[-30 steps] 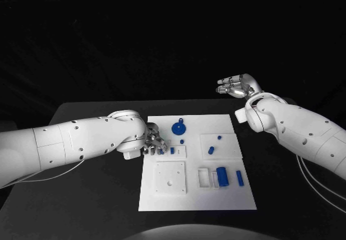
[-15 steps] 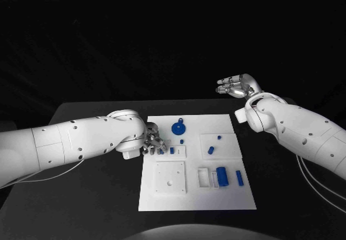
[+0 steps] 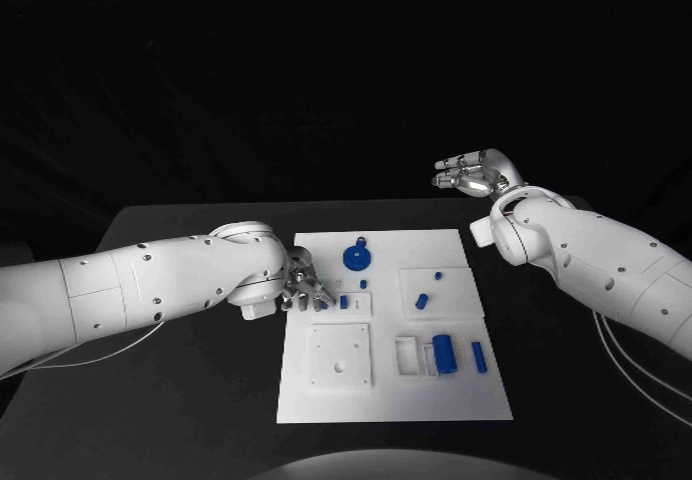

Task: Assemble the parts on the task board

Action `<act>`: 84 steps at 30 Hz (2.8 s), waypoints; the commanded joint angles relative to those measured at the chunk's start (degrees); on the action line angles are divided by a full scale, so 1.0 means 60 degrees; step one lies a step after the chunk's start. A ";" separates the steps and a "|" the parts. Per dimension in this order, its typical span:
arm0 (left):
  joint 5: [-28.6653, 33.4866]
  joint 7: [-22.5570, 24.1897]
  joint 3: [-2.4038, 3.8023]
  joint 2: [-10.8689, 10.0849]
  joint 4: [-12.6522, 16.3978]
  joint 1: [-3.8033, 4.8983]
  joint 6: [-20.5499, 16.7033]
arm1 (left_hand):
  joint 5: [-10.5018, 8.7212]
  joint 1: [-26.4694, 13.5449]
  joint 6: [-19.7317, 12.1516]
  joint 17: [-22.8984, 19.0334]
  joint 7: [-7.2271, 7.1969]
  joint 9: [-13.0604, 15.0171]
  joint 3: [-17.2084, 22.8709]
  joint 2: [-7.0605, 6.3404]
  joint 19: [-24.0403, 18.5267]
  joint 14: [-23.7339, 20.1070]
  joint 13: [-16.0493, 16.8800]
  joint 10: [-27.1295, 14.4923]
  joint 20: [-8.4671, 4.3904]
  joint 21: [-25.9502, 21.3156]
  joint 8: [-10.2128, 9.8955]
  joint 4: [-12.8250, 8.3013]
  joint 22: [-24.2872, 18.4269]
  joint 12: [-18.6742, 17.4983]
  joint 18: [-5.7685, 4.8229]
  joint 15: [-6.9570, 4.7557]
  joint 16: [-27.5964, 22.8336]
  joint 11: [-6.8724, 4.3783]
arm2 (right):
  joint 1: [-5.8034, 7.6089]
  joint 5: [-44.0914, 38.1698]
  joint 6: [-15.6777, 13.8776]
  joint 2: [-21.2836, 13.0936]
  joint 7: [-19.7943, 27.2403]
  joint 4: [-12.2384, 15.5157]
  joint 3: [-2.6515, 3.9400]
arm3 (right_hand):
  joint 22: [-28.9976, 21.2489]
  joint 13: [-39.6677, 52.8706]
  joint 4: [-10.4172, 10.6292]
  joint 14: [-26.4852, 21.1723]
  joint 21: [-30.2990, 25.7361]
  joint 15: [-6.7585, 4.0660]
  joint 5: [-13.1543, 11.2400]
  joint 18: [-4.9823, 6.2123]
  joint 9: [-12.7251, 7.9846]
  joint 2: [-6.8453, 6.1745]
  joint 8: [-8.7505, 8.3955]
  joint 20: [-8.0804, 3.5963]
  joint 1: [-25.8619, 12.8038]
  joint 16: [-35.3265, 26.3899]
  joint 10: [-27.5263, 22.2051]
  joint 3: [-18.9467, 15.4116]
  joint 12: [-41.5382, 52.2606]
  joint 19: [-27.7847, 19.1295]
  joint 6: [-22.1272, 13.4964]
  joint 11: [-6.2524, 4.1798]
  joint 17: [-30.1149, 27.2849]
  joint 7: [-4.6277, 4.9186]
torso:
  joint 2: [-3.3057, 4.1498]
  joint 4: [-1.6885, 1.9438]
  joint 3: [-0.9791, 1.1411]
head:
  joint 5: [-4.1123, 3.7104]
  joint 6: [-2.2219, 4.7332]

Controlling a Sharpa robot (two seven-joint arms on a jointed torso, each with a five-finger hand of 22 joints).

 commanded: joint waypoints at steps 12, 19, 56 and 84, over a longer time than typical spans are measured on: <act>0.0276 0.0298 0.0003 -0.0191 0.0081 -0.0014 -0.0327 | -0.1569 0.0073 0.0137 -0.0242 0.0032 -0.0078 -0.0050 -0.1067 0.0013 -0.0038 -0.0131 0.0461 -0.0131 -0.0109 -0.0077 0.1615 0.0136 -0.0208 -0.0062 -0.0082 -0.0191 -0.0026 | -0.0035 -0.0087 0.0116 -0.0035 0.0064 0.0025 0.0001 | -0.0010 -0.0014 0.0003 -0.0095 -0.0046 0.0021 0.0042 0.0056 -0.0016 0.0055 -0.0028 0.0008 -0.0031 -0.0043 -0.0054 0.0059 -0.0039 -0.0110 -0.0066 -0.0012 -0.0015 -0.0011 | -0.0001 -0.0005 0.0000 | -0.0032 0.0035; 0.1033 0.0468 0.0054 -0.0334 0.0165 -0.0005 -0.0399 | -0.1943 -0.0357 0.0093 -0.0436 0.0132 -0.0686 -0.2174 -0.1334 -0.0004 -0.0072 -0.0371 0.0467 -0.0309 -0.0205 -0.0350 0.2168 0.0118 -0.0381 -0.0211 -0.0092 -0.0359 0.0010 | -0.0055 -0.0091 0.0114 -0.0037 0.0062 0.0019 0.0001 | -0.0010 -0.0014 0.0003 -0.0095 -0.0046 0.0021 0.0042 0.0056 -0.0016 0.0055 -0.0028 0.0008 -0.0031 -0.0043 -0.0054 0.0059 -0.0039 -0.0110 -0.0066 -0.0012 -0.0015 -0.0011 | -0.0002 -0.0005 0.0007 | -0.0040 0.0047; -0.4047 0.6825 0.0024 0.0429 -0.0608 -0.0156 -0.3914 | -0.0225 0.3232 -0.2658 -0.4664 0.1556 -0.7610 0.0173 -0.0213 -0.0905 -0.1923 -0.2461 -0.3129 -0.0173 -0.2110 -0.0497 -0.2471 0.0183 -0.6067 -0.0373 0.0974 -0.2926 0.1651 | -0.0152 -0.0082 0.0109 -0.0058 0.0136 0.0057 0.0002 | -0.0010 -0.0013 0.0037 -0.0091 -0.0043 0.0018 0.0081 0.0061 -0.0015 0.0059 -0.0027 0.0008 -0.0085 -0.0043 -0.0044 0.0063 -0.0037 -0.0115 -0.0054 -0.0015 -0.0015 -0.0014 | 0.0011 -0.0019 0.0008 | -0.0153 0.0165; -0.6093 0.6489 0.0012 0.1433 -0.1730 -0.0505 -0.2242 | -0.0429 0.3377 -0.2837 -0.4931 0.1580 -0.7610 -0.0579 -0.0474 -0.0262 -0.1610 -0.2456 -0.3373 -0.0131 -0.2492 -0.0495 -0.1769 0.0174 -0.6061 -0.0333 0.1003 -0.2225 0.1681 | -0.0152 -0.0083 0.0142 0.0038 0.0154 0.0099 0.0004 | -0.0013 -0.0014 0.0047 -0.0091 -0.0047 0.0019 0.0103 0.0059 -0.0014 0.0063 -0.0024 0.0008 -0.0095 -0.0043 -0.0047 0.0022 -0.0037 -0.0146 -0.0048 -0.0015 -0.0014 -0.0017 | 0.0012 -0.0014 0.0006 | -0.0206 0.0110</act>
